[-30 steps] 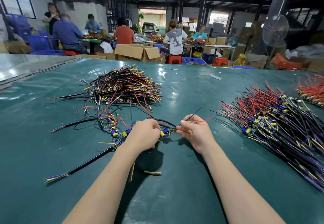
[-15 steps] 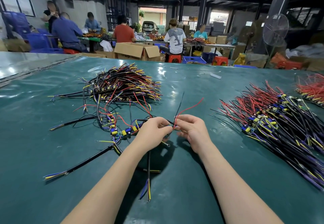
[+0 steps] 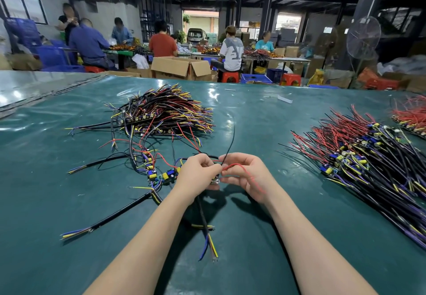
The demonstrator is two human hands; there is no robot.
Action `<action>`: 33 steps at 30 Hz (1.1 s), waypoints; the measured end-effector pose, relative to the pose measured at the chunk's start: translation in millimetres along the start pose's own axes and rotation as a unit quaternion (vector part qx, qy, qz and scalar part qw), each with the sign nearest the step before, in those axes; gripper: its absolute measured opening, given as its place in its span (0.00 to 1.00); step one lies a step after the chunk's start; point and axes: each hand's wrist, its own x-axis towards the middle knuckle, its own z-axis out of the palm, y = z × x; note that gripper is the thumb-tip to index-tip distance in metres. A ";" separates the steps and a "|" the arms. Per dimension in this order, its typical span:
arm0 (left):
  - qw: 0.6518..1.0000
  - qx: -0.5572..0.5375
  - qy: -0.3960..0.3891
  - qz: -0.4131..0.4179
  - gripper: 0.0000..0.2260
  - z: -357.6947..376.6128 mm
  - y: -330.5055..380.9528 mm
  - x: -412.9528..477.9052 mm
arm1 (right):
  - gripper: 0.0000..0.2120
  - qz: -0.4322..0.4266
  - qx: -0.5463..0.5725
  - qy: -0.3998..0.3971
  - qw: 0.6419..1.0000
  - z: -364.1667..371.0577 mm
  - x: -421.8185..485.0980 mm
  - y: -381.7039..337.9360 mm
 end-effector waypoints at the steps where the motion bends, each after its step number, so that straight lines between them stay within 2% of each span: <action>1: 1.000 -0.004 -0.004 -0.001 0.10 -0.1 0.0 0.2 | 0.13 -0.002 -0.012 0.002 1.000 0.9 0.2 0.8; 5: 0.999 -0.009 -0.050 -0.009 0.11 -0.7 2.5 -0.1 | 0.08 -0.011 -0.027 0.038 0.999 -0.6 1.6 2.7; 9: 0.994 -0.034 -0.098 -0.042 0.08 1.0 6.1 -3.5 | 0.07 -0.010 -0.054 0.020 0.998 -5.1 0.3 0.2; 16: 0.991 -0.017 -0.104 -0.085 0.06 -2.3 12.1 -6.3 | 0.09 -0.049 -0.135 0.036 0.989 -5.9 -0.4 0.1; 24: 0.991 0.066 -0.111 -0.022 0.09 -2.6 9.0 -8.6 | 0.10 -0.017 -0.096 0.008 0.995 -3.5 1.1 0.0; 30: 0.987 0.129 -0.085 0.041 0.10 -1.3 5.7 -5.9 | 0.09 0.014 0.007 0.015 1.000 -5.3 2.2 1.6; 33: 0.986 0.130 -0.093 0.046 0.11 -1.4 6.3 -6.3 | 0.10 0.034 0.047 0.010 0.998 -4.5 1.8 2.7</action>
